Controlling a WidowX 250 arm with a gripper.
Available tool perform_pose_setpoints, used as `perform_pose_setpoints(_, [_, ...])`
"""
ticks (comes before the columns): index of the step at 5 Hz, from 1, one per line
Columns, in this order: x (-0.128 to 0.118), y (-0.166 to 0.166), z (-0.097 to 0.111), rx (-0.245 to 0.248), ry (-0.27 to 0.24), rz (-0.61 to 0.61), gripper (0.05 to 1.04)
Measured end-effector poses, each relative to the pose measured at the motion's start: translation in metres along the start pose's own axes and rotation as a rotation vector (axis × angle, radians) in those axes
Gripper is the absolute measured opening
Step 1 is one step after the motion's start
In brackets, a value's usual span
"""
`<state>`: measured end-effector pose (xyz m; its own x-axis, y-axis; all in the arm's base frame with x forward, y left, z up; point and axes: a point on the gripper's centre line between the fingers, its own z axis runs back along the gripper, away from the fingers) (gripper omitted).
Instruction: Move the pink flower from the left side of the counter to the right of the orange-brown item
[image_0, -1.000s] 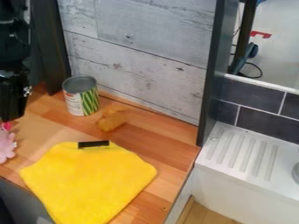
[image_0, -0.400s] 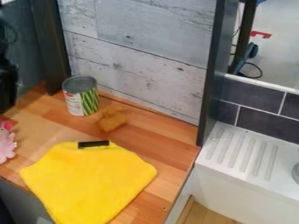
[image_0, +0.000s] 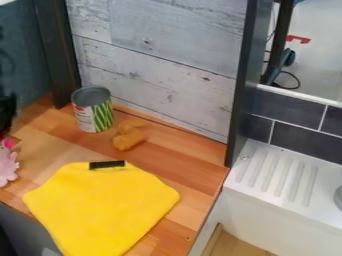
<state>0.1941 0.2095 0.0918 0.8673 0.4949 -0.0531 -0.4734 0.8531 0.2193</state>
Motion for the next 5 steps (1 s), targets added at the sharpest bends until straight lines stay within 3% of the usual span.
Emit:
perform_pose_setpoints(2, [0.018,0.006,-0.025,0.004,0.020,0.068,1.001])
perform_pose_setpoints(4, [0.025,0.011,-0.053,-0.065,0.031,0.145,1.001])
perform_pose_setpoints(5, [0.032,0.017,-0.068,-0.016,0.049,0.178,1.001])
